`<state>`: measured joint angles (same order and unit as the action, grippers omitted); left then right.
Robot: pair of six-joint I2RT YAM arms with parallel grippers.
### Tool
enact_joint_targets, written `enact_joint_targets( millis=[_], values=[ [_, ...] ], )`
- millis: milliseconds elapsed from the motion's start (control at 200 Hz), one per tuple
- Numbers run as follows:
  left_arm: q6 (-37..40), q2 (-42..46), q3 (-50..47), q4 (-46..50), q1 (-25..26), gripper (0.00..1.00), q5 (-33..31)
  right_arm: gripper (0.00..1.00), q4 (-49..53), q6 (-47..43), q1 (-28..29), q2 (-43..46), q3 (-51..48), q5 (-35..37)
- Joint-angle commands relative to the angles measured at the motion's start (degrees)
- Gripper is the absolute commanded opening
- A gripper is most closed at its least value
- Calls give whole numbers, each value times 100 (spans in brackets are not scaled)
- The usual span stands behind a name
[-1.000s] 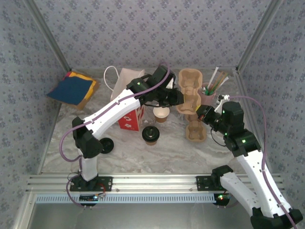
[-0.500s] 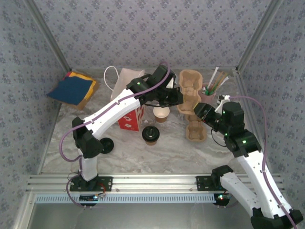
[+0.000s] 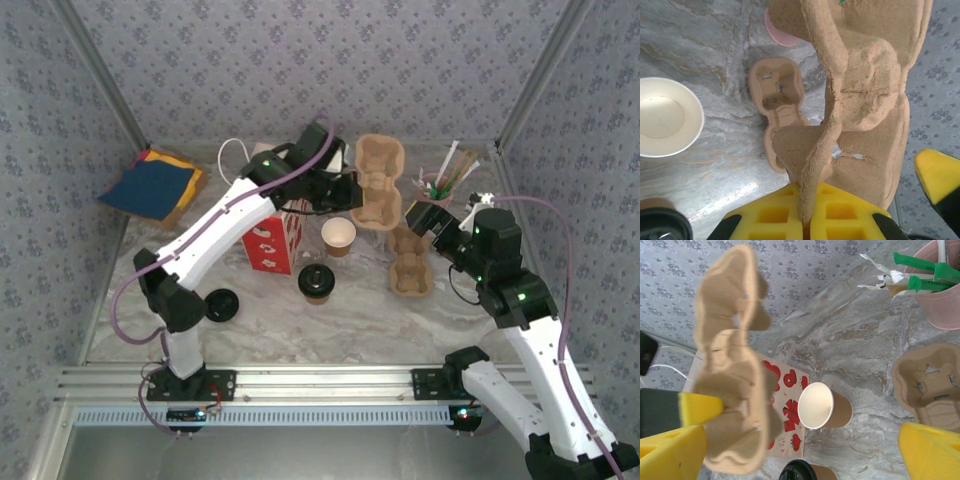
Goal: Pack the takeout coffee
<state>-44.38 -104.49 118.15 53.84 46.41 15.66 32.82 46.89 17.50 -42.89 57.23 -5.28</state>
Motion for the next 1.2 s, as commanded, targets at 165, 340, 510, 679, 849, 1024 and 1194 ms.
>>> enact_joint_targets(
  millis=[165, 340, 510, 679, 849, 1024, 1194],
  values=[
    [725, 1074, 383, 937, -502, 7, -78, 100, -223, -143, 89, -500, 344, -34],
    [1173, 1509, 396, 1516, -918, 7, -126, 100, -370, -181, 363, -909, 512, 28],
    [1572, 2012, 156, 1924, -1506, 7, -186, 100, -410, -282, 675, -1288, 744, 154],
    [1869, 2506, -228, 2068, -2126, 8, -318, 100, -450, -291, 859, -1500, 816, 215],
    [2121, 2752, -600, 2131, -2296, 9, -994, 100, -496, -260, 1006, -1589, 802, 263],
    [2249, 2653, -928, 1959, -2374, 9, -1336, 100, -531, -226, 1119, -1632, 746, 277],
    [2195, 2285, -678, 1930, -2376, 9, -1522, 100, -505, -199, 1150, -1576, 630, 319]
  ],
)
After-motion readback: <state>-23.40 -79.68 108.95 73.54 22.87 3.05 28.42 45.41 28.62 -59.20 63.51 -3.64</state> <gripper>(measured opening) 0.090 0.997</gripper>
